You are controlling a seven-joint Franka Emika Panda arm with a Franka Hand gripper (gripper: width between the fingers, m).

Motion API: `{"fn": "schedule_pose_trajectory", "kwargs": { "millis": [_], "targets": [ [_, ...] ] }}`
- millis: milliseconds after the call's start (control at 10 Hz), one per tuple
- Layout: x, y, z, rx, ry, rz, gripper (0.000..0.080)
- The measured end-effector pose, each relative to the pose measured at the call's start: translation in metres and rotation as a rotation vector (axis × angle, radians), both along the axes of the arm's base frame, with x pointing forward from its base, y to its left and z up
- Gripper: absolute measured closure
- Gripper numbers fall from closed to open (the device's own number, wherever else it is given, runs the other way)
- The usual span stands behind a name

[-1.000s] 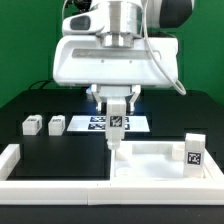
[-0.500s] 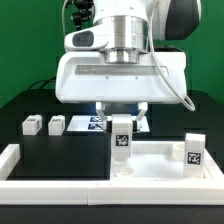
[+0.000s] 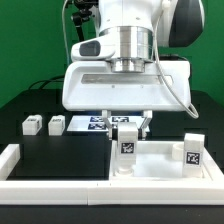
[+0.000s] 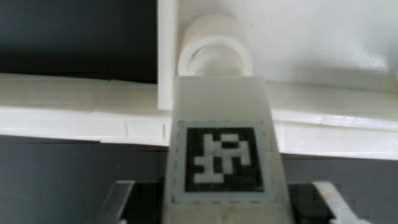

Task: Assemble square table

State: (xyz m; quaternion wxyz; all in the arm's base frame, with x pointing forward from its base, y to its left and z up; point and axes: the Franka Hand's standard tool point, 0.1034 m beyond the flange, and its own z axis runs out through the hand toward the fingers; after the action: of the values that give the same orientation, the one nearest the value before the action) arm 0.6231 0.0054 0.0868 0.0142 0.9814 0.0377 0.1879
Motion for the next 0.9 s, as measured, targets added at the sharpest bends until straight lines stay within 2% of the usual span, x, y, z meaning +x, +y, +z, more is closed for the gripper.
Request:
{"fn": "schedule_pose_trajectory", "kwargs": {
  "millis": [300,700,800,900],
  "targets": [
    [0.0013,-0.0014,-0.0063,-0.011,-0.02,-0.001,0.0508],
    [0.0027,-0.0038,-0.0075,-0.026,-0.063,-0.002,0.0508],
    [0.0026,-0.004,-0.0077,-0.026,-0.063,-0.003,0.042],
    [0.0026,-0.004,-0.0077,-0.026,-0.063,-0.003,0.042]
  ]
}}
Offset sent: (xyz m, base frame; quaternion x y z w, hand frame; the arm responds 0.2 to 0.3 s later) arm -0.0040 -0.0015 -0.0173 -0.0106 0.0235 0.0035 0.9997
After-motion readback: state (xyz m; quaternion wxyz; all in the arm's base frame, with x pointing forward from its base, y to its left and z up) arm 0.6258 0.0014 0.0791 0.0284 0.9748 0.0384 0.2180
